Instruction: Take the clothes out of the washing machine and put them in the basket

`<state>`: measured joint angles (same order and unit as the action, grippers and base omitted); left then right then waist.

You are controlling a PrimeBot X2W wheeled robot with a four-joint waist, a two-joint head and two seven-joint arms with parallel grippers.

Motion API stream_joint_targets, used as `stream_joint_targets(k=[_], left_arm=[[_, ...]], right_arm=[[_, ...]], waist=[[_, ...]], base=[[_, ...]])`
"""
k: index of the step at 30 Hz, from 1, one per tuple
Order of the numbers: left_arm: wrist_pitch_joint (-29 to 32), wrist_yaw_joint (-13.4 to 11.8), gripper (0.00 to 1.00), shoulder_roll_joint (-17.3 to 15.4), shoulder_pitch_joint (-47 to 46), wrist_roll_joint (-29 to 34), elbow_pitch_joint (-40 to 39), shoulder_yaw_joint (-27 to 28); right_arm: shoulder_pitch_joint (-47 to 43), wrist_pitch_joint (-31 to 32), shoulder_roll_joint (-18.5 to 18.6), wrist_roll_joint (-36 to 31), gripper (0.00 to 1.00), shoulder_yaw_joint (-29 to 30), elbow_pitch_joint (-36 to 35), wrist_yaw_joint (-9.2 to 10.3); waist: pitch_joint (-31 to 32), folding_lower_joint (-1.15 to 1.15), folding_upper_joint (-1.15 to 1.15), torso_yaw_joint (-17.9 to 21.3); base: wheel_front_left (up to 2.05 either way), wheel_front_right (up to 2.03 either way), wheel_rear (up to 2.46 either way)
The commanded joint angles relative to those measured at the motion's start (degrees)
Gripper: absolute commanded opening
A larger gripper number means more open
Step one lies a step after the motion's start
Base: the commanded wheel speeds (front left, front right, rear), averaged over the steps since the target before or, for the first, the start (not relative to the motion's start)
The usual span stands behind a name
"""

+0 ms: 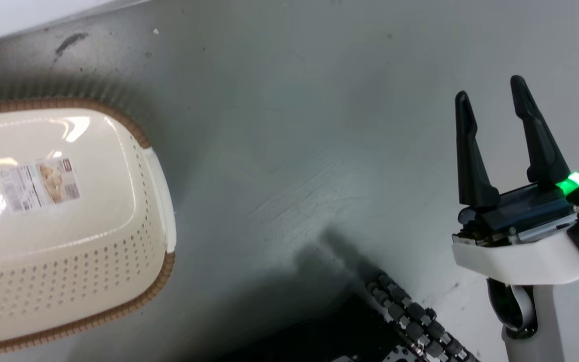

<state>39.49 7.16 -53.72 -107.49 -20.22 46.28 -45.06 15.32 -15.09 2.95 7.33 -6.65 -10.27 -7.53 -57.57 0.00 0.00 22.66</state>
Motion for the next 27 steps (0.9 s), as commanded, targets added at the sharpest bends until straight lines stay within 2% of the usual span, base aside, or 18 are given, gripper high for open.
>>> stream_joint_targets(k=[1, 9, 17, 21, 27], left_arm=[[-1.3, -0.3, 0.0, -1.1, -0.8, 1.0, 0.3, -0.4], [-13.1, -2.2, 0.0, 2.5, 4.2, 0.0, 2.5, -0.6], [-29.9, -4.5, 0.0, 9.8, 15.4, -4.6, 7.7, 0.4], [-37.6, -5.1, 0.0, 14.2, 22.0, -7.7, 10.2, 1.5], [-47.3, -5.2, 0.0, 18.6, 31.9, -11.5, 12.4, 3.0]], right_arm=[[1.0, -0.1, -0.1, 0.2, 1.0, -0.2, -0.4, 0.08], [1.9, -0.1, -0.1, -1.1, 1.0, 2.5, 0.4, 0.08], [3.1, -0.1, -0.1, -4.8, 1.0, 7.6, 1.0, 0.08], [2.3, -0.1, -0.1, -6.4, 1.0, 9.5, 1.8, 0.08], [-0.3, -0.1, -0.1, -8.5, 1.0, 10.6, 3.1, 0.08]], waist=[[0.5, 0.0, 0.0, 0.3], [5.8, 0.0, 0.0, -2.6], [14.2, 0.0, 0.0, -7.3], [19.7, 0.0, 0.0, -9.4], [27.9, 0.0, 0.0, -12.1]], base=[[0.0, 0.0, 0.0], [0.0, 0.0, 0.0], [0.0, 0.0, 0.0], [0.0, 0.0, 0.0], [0.0, 0.0, 0.0]])
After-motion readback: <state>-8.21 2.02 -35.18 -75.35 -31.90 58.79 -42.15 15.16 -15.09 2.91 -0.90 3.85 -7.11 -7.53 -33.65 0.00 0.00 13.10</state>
